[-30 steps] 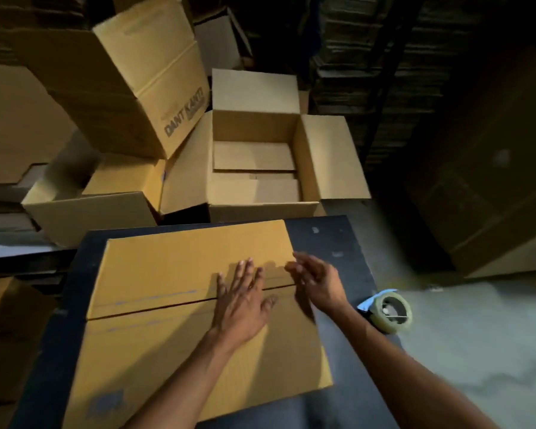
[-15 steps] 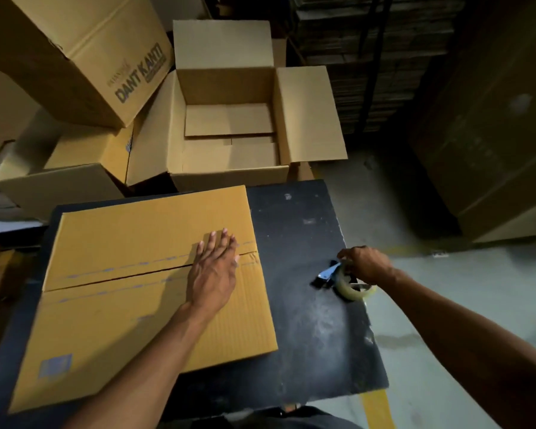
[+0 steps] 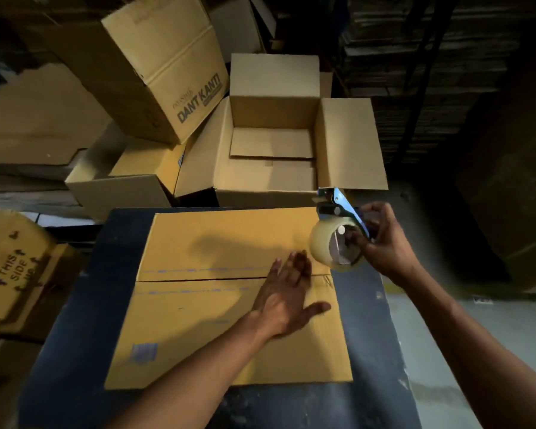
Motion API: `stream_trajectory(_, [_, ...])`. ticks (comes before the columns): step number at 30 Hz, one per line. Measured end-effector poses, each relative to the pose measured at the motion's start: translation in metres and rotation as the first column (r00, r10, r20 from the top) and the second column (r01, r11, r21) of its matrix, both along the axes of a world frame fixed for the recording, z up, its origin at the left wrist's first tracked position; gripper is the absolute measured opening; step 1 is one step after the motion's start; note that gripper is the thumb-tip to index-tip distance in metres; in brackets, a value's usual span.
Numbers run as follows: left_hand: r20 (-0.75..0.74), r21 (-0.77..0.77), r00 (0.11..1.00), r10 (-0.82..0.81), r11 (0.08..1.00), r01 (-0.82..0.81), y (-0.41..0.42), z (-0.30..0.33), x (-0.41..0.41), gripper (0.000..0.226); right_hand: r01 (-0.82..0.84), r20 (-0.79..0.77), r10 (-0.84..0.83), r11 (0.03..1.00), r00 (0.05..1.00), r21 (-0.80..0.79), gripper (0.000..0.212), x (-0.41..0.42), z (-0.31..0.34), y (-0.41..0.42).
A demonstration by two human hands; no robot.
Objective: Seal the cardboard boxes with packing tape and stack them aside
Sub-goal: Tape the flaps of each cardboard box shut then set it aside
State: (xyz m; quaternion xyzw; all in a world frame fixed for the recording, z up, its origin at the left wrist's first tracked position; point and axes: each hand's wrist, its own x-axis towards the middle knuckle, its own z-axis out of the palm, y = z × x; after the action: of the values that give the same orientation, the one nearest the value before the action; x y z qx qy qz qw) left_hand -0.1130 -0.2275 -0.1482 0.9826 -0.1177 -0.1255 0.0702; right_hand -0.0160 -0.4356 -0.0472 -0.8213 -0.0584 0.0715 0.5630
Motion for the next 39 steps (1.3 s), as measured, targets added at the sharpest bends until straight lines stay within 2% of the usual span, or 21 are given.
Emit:
stream_trajectory(1, [-0.004, 0.008, 1.0, -0.024, 1.0, 0.024, 0.015, 0.006, -0.007, 0.106, -0.038, -0.072, 0.045, 0.995, 0.996, 0.09, 0.051, -0.003, 0.006, 0.017])
stream_trajectory(3, [0.045, 0.011, 0.999, 0.015, 1.0, -0.015, 0.062, 0.011, -0.025, 0.105, -0.129, -0.137, 0.146, 0.983, 0.98, 0.128, 0.062, -0.01, 0.007, 0.052])
stream_trajectory(8, [0.079, 0.156, 0.958, 0.274, 0.946, -0.283, 0.247, 0.003, -0.098, 0.111, -0.295, -0.132, 0.287, 0.955, 0.949, -0.044, 0.061, -0.034, -0.002, 0.143])
stream_trajectory(10, [0.04, 0.15, 0.955, 0.295, 0.943, -0.297, 0.296, 0.003, -0.123, 0.111, -0.336, -0.095, 0.325, 0.933, 0.941, -0.131, 0.062, -0.044, -0.007, 0.177])
stream_trajectory(15, [0.081, 0.026, 0.971, 0.227, 0.973, -0.23, 0.306, -0.006, -0.134, 0.112, -0.408, -0.002, 0.422, 0.877, 0.907, -0.252, 0.061, -0.059, -0.016, 0.245])
stream_trajectory(19, [0.148, -0.034, 0.958, 0.247, 0.969, -0.245, 0.307, -0.007, -0.132, 0.111, -0.444, -0.017, 0.463, 0.838, 0.886, -0.318, 0.063, -0.066, -0.022, 0.274])
stream_trajectory(23, [0.15, -0.08, 0.946, 0.286, 0.958, -0.277, 0.311, -0.008, -0.13, 0.113, -0.453, -0.011, 0.493, 0.79, 0.87, -0.412, 0.064, -0.071, -0.029, 0.285])
stream_trajectory(25, [0.119, -0.15, 0.936, 0.33, 0.938, -0.312, 0.313, -0.004, -0.126, 0.107, -0.453, -0.019, 0.493, 0.781, 0.87, -0.43, 0.065, -0.069, -0.027, 0.287])
stream_trajectory(26, [0.076, -0.242, 0.92, 0.384, 0.902, -0.357, 0.314, 0.002, -0.124, 0.101, -0.453, -0.025, 0.492, 0.777, 0.87, -0.437, 0.065, -0.068, -0.026, 0.287])
stream_trajectory(27, [0.027, -0.386, 0.882, 0.47, 0.819, -0.424, 0.313, 0.011, -0.121, 0.094, -0.455, -0.03, 0.494, 0.774, 0.869, -0.439, 0.065, -0.067, -0.024, 0.288])
stream_trajectory(28, [-0.05, -0.56, 0.816, 0.576, 0.66, -0.501, 0.312, 0.023, -0.118, 0.09, -0.459, -0.033, 0.498, 0.77, 0.867, -0.442, 0.065, -0.067, -0.023, 0.289])
stream_trajectory(29, [-0.176, -0.725, 0.726, 0.664, 0.412, -0.553, 0.309, 0.038, -0.114, 0.086, -0.464, -0.032, 0.505, 0.764, 0.863, -0.449, 0.064, -0.067, -0.022, 0.291])
stream_trajectory(30, [-0.354, -0.816, 0.648, 0.675, 0.115, -0.566, 0.305, 0.051, -0.109, 0.083, -0.468, -0.028, 0.514, 0.756, 0.857, -0.458, 0.064, -0.068, -0.021, 0.292])
stream_trajectory(31, [-0.534, -0.802, 0.586, 0.609, -0.145, -0.58, 0.302, 0.062, -0.105, 0.079, -0.473, -0.022, 0.525, 0.746, 0.851, -0.468, 0.064, -0.069, -0.021, 0.293])
stream_trajectory(32, [-0.678, -0.725, 0.538, 0.501, -0.333, -0.603, 0.299, 0.071, -0.103, 0.074, -0.478, -0.013, 0.539, 0.735, 0.842, -0.481, 0.065, -0.071, -0.02, 0.295])
stream_trajectory(33, [-0.759, -0.649, 0.505, 0.41, -0.424, -0.632, 0.297, 0.077, -0.102, 0.071, -0.479, 0.001, 0.553, 0.724, 0.833, -0.496, 0.066, -0.073, -0.02, 0.296])
stream_trajectory(35, [-0.778, -0.628, 0.511, 0.364, -0.447, -0.637, 0.296, 0.088, -0.103, 0.066, -0.468, 0.039, 0.581, 0.693, 0.813, -0.549, 0.068, -0.077, -0.018, 0.301])
stream_trajectory(36, [-0.734, -0.679, 0.536, 0.417, -0.418, -0.604, 0.297, 0.09, -0.103, 0.064, -0.453, 0.05, 0.59, 0.668, 0.806, -0.59, 0.068, -0.078, -0.017, 0.304])
stream_trajectory(39, [-0.56, -0.812, 0.587, 0.585, -0.249, -0.527, 0.298, 0.086, -0.11, 0.072, -0.368, 0.069, 0.618, 0.55, 0.783, -0.75, 0.071, -0.085, -0.01, 0.314])
